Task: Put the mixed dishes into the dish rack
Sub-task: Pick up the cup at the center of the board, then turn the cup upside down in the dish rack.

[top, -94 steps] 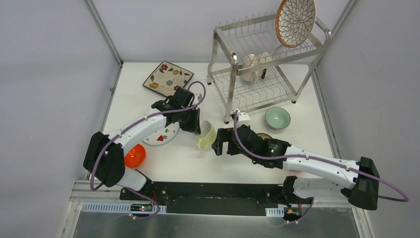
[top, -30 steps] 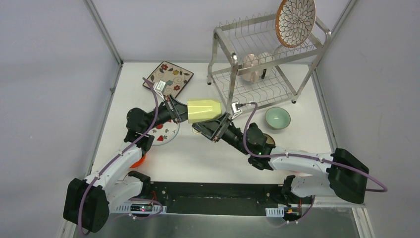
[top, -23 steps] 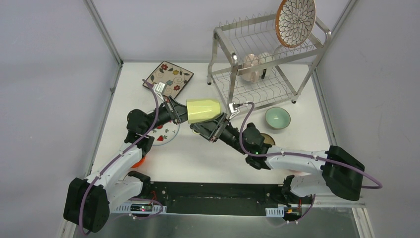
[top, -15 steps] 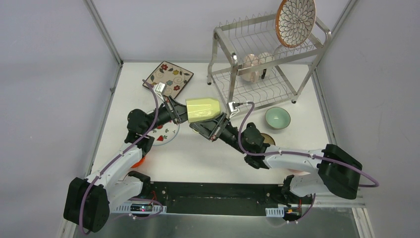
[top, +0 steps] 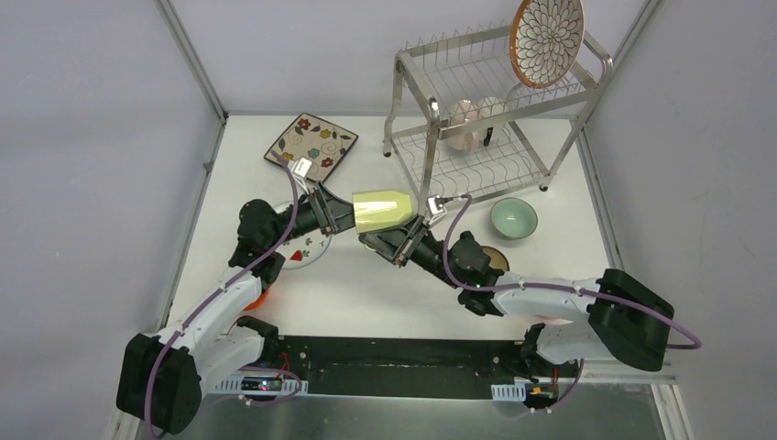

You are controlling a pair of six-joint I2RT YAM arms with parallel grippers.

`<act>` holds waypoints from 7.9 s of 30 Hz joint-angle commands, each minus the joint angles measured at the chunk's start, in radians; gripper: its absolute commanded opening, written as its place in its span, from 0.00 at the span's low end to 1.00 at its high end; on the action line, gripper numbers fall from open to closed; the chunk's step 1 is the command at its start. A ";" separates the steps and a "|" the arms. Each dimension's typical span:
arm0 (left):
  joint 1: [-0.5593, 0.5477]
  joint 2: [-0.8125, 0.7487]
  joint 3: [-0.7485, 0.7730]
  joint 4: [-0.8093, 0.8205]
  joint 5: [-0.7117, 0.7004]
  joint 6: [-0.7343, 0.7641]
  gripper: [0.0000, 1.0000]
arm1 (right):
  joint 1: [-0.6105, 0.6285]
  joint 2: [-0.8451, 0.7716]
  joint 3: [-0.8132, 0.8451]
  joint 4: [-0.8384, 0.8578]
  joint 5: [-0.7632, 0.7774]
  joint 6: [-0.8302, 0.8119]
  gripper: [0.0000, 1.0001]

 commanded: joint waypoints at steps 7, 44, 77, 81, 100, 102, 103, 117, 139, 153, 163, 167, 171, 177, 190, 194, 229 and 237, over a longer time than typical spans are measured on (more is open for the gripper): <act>-0.005 -0.107 0.094 -0.297 0.013 0.263 0.83 | -0.012 -0.256 -0.124 -0.170 0.149 -0.043 0.00; -0.005 -0.155 0.400 -1.151 -0.262 1.018 0.99 | -0.465 -0.392 0.196 -1.172 0.373 -0.703 0.00; -0.012 -0.219 0.390 -1.164 -0.261 1.025 0.99 | -0.697 0.238 0.579 -1.084 0.296 -1.330 0.00; -0.015 -0.221 0.390 -1.164 -0.263 1.026 0.99 | -0.697 0.284 0.620 -1.089 0.310 -1.385 0.00; -0.025 -0.225 0.390 -1.170 -0.272 1.028 0.99 | -0.737 0.496 0.803 -1.086 0.227 -1.364 0.00; -0.027 -0.223 0.391 -1.172 -0.275 1.030 0.99 | -0.739 0.519 0.830 -1.096 0.209 -1.357 0.00; -0.028 -0.221 0.391 -1.173 -0.277 1.030 0.99 | -0.740 0.526 0.844 -1.099 0.199 -1.352 0.00; -0.029 -0.208 0.393 -1.173 -0.283 1.033 0.99 | -0.743 0.579 0.917 -1.090 0.060 -1.285 0.00; -0.028 -0.184 0.398 -1.174 -0.291 1.035 0.99 | -0.744 0.634 0.937 -1.071 0.040 -1.259 0.33; -0.028 -0.174 0.398 -1.175 -0.292 1.030 0.99 | -0.743 0.584 0.890 -1.133 0.038 -1.277 0.39; -0.028 -0.166 0.400 -1.174 -0.295 1.031 0.99 | -0.743 0.635 0.938 -1.113 -0.014 -1.277 0.16; -0.028 -0.161 0.399 -1.174 -0.295 1.032 0.99 | -0.743 0.663 0.978 -1.102 -0.018 -1.277 0.14; -0.028 -0.156 0.401 -1.174 -0.293 1.031 0.99 | -0.743 0.694 1.015 -1.093 -0.024 -1.277 0.14; -0.026 -0.152 0.400 -1.174 -0.299 1.033 0.99 | -0.742 0.739 1.062 -1.076 -0.014 -1.276 0.14; -0.026 -0.145 0.399 -1.174 -0.302 1.033 0.99 | -0.742 0.816 1.164 -1.071 -0.002 -1.271 0.17; -0.026 -0.149 0.397 -1.174 -0.305 1.033 0.99 | -0.740 0.819 1.171 -1.070 0.004 -1.259 0.23; -0.026 -0.165 0.395 -1.182 -0.327 1.040 0.99 | -0.740 0.512 0.886 -1.263 -0.130 -1.111 0.45; -0.026 -0.168 0.395 -1.186 -0.337 1.041 0.99 | -0.750 0.445 0.810 -1.337 -0.311 -0.866 0.43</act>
